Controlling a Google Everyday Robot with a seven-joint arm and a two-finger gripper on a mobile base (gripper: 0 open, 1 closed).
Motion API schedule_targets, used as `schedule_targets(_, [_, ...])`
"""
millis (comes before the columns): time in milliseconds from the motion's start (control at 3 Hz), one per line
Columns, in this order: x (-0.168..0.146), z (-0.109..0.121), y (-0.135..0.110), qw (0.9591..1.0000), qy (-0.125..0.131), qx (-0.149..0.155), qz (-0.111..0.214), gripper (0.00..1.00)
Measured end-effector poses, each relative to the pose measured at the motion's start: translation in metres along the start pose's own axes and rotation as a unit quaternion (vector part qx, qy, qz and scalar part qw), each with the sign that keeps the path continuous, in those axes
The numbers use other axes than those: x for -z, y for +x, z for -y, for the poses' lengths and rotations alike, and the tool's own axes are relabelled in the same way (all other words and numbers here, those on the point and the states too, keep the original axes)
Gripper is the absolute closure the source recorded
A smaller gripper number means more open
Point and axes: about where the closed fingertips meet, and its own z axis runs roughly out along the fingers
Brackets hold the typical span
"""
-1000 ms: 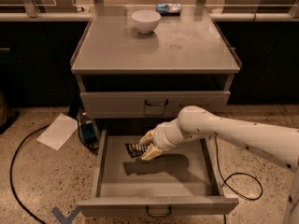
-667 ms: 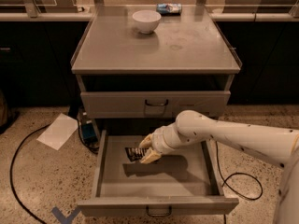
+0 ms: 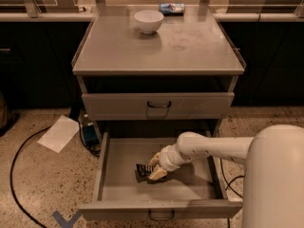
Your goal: Place rxbar chocolate into middle drawer
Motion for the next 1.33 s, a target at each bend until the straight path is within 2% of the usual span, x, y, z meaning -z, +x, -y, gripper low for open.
schedule_targets(333, [0.000, 0.000, 0.000, 1.0000, 0.000, 0.000, 0.000, 1.00])
schedule_targets(667, [-0.011, -0.006, 0.012, 0.9999, -0.009, -0.012, -0.002, 1.00])
schedule_targets(1000, [-0.035, -0.012, 0.038, 0.9994, -0.019, -0.023, -0.018, 1.00])
schedule_targets(1333, [-0.037, -0.014, 0.041, 0.9993, -0.021, -0.025, -0.019, 0.81])
